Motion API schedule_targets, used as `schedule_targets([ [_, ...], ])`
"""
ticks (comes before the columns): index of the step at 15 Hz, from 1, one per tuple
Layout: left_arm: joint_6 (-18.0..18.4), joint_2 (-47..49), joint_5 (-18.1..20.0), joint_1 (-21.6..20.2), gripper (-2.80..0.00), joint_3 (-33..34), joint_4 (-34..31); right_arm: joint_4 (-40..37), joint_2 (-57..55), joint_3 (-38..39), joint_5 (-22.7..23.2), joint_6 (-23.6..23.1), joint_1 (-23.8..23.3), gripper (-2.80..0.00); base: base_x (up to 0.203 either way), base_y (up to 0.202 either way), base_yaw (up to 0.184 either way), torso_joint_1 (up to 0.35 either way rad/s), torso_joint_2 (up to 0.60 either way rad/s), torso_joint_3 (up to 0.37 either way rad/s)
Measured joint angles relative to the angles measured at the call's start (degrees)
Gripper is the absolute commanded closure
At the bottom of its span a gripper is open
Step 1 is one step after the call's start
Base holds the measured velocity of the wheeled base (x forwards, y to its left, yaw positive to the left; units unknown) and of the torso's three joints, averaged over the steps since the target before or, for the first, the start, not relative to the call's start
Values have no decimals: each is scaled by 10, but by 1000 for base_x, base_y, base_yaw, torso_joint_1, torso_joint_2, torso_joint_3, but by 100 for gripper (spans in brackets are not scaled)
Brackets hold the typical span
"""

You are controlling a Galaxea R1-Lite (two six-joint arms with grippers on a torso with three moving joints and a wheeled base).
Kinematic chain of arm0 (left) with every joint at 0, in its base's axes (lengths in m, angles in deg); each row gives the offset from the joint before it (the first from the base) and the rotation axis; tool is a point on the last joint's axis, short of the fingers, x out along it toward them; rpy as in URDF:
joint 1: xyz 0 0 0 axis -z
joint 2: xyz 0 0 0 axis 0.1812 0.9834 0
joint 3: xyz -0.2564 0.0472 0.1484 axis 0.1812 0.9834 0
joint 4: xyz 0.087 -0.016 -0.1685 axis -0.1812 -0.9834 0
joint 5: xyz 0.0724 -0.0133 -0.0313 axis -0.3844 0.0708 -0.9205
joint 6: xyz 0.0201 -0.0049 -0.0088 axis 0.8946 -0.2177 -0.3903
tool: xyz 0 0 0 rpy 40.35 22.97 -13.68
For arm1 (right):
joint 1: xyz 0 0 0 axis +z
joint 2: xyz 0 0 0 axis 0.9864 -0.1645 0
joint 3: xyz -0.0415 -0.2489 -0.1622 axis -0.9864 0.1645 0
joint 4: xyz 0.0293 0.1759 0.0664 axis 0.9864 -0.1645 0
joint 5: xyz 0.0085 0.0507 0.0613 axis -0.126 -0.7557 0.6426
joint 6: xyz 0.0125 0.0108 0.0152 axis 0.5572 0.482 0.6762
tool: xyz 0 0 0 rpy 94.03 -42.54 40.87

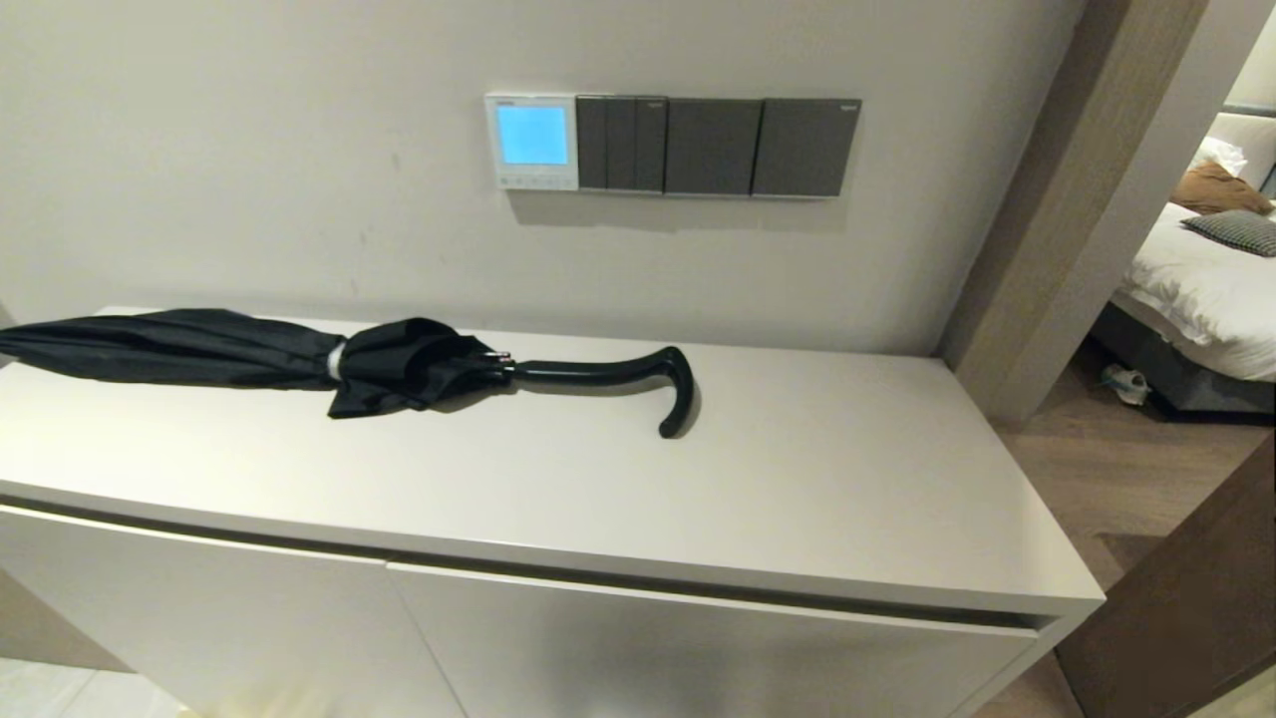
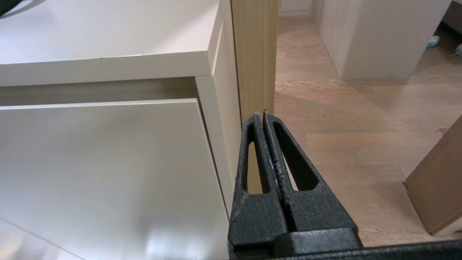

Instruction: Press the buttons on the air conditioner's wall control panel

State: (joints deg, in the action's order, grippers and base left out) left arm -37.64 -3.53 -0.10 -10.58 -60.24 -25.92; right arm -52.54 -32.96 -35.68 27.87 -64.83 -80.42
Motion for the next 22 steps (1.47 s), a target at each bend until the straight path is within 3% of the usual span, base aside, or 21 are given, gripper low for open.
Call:
schedule_targets([
  [2, 13, -33, 0, 0, 0, 25, -7, 0, 0, 0, 0, 0, 0, 0, 0, 0, 0, 0, 0, 0],
  [5, 29, -116, 1, 0, 0, 38, -75, 0, 0, 0, 0, 0, 0, 0, 0, 0, 0, 0, 0, 0],
  [9, 35, -228, 18, 0, 0, 42, -256, 0, 0, 0, 0, 0, 0, 0, 0, 0, 0, 0, 0, 0],
  [11, 25, -248, 28, 0, 0, 42, -308, 0, 0, 0, 0, 0, 0, 0, 0, 0, 0, 0, 0, 0],
  [16, 21, -261, 0, 0, 0, 42, -362, 0, 0, 0, 0, 0, 0, 0, 0, 0, 0, 0, 0, 0],
  [22, 23, -262, -1, 0, 0, 42, -380, 0, 0, 0, 0, 0, 0, 0, 0, 0, 0, 0, 0, 0],
])
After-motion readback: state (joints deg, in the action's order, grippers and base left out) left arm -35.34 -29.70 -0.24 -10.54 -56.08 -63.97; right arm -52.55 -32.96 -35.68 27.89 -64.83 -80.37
